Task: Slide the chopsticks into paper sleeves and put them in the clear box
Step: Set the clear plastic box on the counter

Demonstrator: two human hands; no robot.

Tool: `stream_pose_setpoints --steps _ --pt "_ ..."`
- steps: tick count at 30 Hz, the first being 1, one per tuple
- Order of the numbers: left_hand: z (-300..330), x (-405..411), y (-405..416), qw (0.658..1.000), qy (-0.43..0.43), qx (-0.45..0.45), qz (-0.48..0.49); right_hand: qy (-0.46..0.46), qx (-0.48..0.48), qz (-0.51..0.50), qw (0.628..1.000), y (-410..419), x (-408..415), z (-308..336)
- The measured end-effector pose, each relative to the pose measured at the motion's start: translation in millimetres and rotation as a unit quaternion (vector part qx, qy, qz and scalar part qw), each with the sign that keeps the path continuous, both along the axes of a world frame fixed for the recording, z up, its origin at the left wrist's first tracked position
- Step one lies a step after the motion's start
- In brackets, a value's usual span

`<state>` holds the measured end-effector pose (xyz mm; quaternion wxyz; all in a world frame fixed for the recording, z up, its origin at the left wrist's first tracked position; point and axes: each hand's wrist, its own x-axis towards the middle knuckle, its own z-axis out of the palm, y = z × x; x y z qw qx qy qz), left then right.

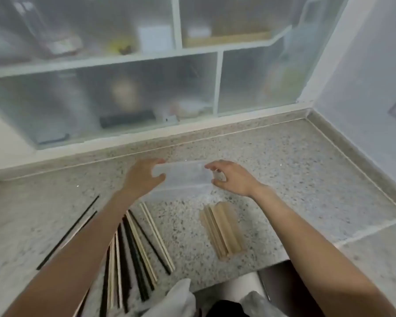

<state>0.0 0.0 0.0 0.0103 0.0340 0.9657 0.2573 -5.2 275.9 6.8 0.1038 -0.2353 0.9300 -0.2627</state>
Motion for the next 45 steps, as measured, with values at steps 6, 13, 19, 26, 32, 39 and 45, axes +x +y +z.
stream_pose_setpoints --steps 6,13,19,26,32,39,45 --pt "-61.6 6.8 -29.0 0.978 -0.069 -0.193 -0.030 0.046 0.220 0.060 0.973 -47.2 -20.1 -64.9" --pt "-94.4 -14.7 -30.9 0.973 -0.068 -0.216 -0.046 0.067 0.346 0.074 0.933 -71.2 -48.9 -87.5" --pt "-104.3 -18.3 -31.6 0.977 -0.024 -0.210 -0.022 0.041 0.335 0.083 0.938 -72.6 -59.0 -82.1" --pt "-103.0 -18.7 -33.5 0.976 -0.044 -0.208 -0.047 0.041 0.326 0.076 0.941 -73.4 -58.2 -77.2" --pt "-91.0 -23.0 -35.2 0.976 -0.075 -0.196 -0.065 0.042 0.324 0.053 0.944 -79.4 -54.3 -81.2" --pt "-64.5 -41.4 -53.2 0.969 -0.129 -0.183 -0.105 0.014 0.289 0.059 0.955 -69.9 -54.5 -77.8" --pt "-76.3 -24.4 -67.7 0.995 0.015 0.083 0.046 -0.081 0.096 0.058 0.990 -46.1 -79.4 -56.0"
